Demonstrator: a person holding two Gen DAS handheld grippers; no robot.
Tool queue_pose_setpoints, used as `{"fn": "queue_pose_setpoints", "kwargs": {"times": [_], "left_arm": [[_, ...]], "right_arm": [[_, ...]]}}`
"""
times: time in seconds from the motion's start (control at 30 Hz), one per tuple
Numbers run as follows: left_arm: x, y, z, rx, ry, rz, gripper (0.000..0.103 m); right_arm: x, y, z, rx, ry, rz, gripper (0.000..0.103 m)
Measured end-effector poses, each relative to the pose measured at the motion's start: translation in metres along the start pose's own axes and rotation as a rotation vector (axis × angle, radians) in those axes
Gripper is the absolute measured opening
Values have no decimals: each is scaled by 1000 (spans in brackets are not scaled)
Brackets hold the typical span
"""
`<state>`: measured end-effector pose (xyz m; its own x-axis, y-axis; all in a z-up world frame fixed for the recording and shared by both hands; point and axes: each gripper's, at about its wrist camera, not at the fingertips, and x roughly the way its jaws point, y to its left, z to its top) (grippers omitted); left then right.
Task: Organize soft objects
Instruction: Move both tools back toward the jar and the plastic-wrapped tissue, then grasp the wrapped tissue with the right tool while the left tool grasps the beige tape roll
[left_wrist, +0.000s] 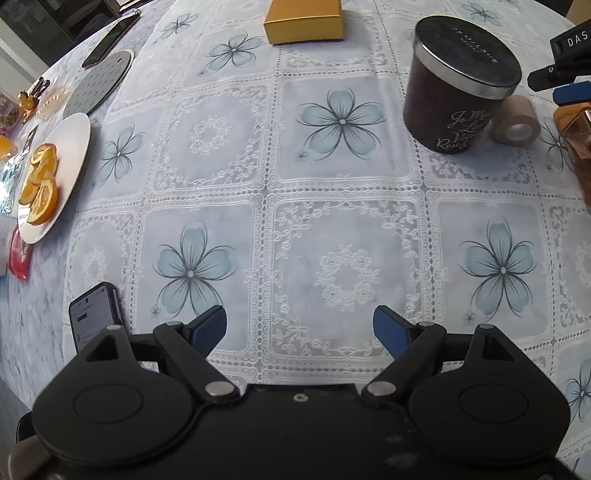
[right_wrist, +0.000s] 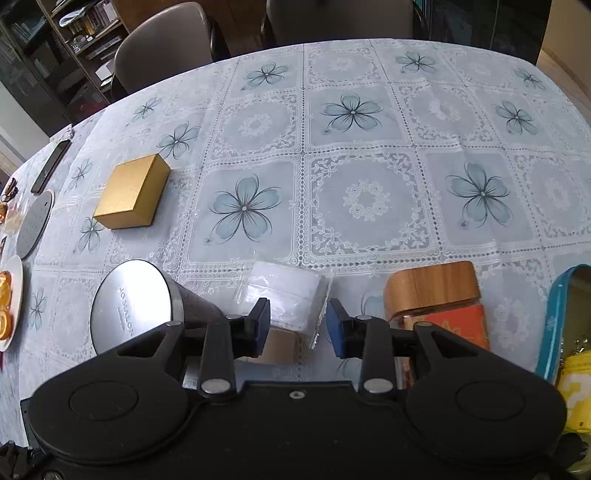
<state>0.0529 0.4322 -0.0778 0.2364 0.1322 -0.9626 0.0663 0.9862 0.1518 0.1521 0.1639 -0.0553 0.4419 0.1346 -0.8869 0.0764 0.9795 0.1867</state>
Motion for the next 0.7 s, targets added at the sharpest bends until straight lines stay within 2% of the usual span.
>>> {"fn": "queue_pose_setpoints", "kwargs": {"times": [0.07,0.13,0.3,0.4,0.5,0.57,0.7], "left_arm": [[4,6,2,-3,7,-11,86],[8,9,4,3,11,-23,86],[17,1,10,30,10,-53,86],[19,0,14,37,2,-61,86],[18,1,15,25,-2,-63,86],[18,2,15,7,1,-60,86],[16,5,9,-49,16,-48,86]], "right_arm": [[4,3,-6,-15,23,-16,36],[-3,6,-14,-41,8,-23,36],[-17,9,-31,-84,140,62,36],[-25,15,-29,-154,71,-1,37],[-22,23,-16,-273,3,-62,45],[-16,28,-11,-383,-28,-50,55],[1,44,-12,-681,-20,-27,57]]}}
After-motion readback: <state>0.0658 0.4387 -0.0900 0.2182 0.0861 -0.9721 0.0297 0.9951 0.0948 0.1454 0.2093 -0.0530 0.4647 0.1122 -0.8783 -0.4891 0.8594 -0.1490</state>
